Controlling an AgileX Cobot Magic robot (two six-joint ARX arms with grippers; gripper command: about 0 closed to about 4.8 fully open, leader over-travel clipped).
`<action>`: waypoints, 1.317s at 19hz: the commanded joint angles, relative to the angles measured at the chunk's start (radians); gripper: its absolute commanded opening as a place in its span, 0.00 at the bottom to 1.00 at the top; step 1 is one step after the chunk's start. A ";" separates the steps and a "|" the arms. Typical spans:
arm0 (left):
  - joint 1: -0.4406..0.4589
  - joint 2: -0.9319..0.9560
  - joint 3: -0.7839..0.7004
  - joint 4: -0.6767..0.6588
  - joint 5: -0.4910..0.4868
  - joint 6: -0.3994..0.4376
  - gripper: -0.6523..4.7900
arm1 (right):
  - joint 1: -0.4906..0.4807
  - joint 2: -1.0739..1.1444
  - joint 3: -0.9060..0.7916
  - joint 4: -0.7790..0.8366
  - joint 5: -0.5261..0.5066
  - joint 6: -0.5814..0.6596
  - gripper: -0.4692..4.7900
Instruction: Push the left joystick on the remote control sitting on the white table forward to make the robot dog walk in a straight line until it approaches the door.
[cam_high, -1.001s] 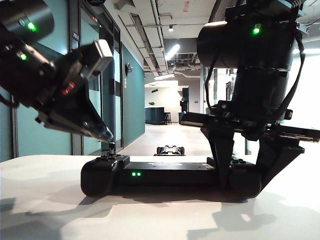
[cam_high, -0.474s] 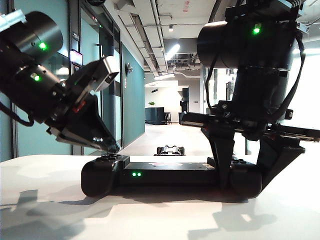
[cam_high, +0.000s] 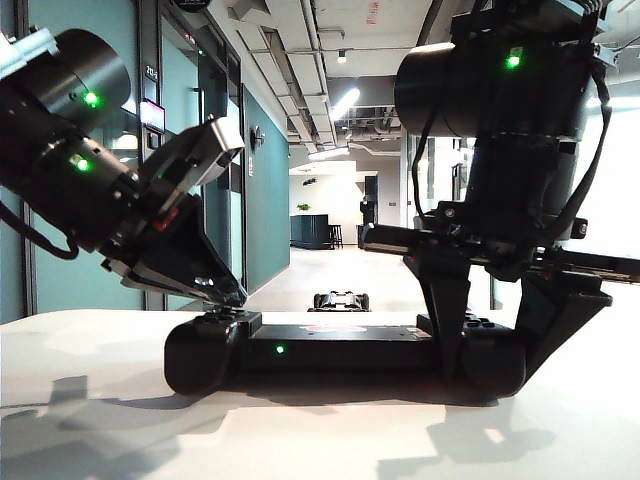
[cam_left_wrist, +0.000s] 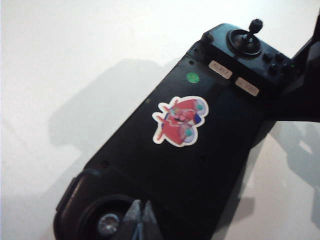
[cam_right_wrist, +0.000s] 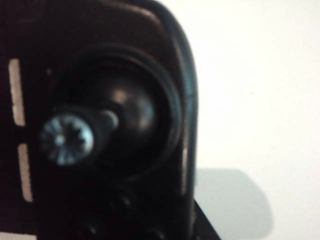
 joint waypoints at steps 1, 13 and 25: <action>0.000 0.006 0.000 0.026 -0.004 0.003 0.11 | 0.001 0.003 -0.006 -0.040 -0.019 0.006 0.47; 0.000 0.006 0.000 0.071 -0.008 0.000 0.11 | 0.001 0.003 -0.006 -0.040 -0.019 0.006 0.47; 0.000 0.011 0.000 0.075 -0.023 0.000 0.11 | 0.001 0.003 -0.006 -0.040 -0.019 0.006 0.47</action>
